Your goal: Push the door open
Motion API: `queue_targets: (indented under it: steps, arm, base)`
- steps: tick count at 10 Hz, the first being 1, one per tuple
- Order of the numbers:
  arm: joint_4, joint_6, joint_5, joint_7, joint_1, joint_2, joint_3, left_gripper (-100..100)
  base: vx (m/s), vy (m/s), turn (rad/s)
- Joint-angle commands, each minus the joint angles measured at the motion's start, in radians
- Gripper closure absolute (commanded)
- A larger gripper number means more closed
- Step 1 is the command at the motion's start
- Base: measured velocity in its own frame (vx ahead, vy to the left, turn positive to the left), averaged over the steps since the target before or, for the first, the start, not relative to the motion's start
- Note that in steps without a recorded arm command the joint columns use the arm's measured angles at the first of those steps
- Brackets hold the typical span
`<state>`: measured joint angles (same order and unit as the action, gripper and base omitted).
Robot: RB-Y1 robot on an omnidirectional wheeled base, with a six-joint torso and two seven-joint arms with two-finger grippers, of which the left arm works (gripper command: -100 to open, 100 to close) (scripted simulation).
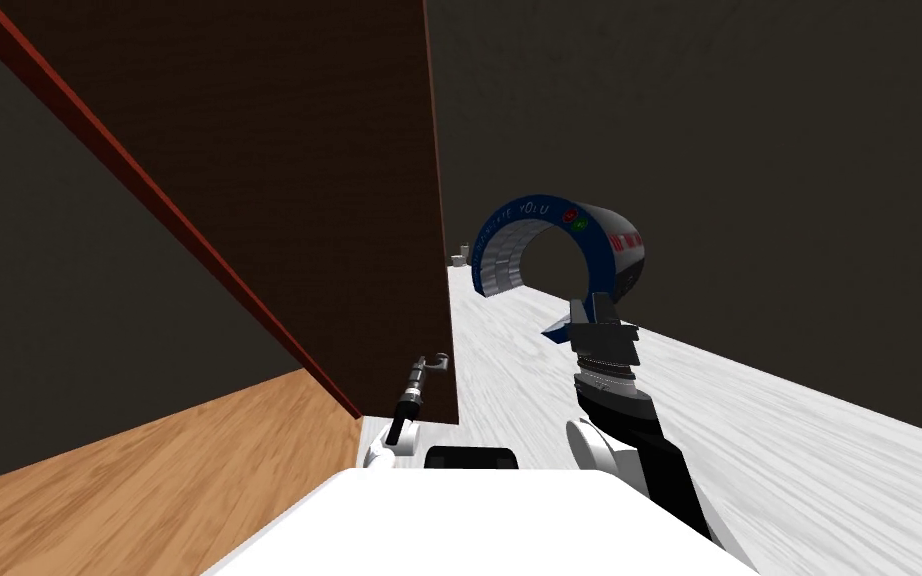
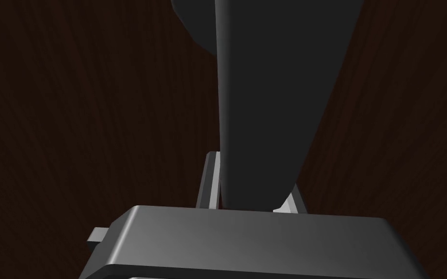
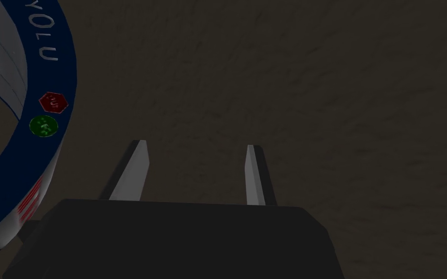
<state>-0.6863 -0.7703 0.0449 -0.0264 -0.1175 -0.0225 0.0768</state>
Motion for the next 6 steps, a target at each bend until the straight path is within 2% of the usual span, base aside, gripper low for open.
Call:
queue_targets:
  steps: [1,4,5,6]
  arm:
    - [0.002,-0.002,0.003,0.009,-0.005,0.028,-0.008,100]
    - [0.002,-0.001,0.002,0.010,-0.005,0.033,-0.005,100]
    - [-0.022,0.008,-0.002,0.009,0.014,0.020,0.005,100]
    - [-0.021,0.006,-0.012,0.016,0.015,-0.003,0.024,100]
  base:
    - [0.041,-0.087,0.006]
    - [0.016,-0.038,0.004]
    - [0.003,0.006,0.025]
    - [0.101,-0.062,0.057]
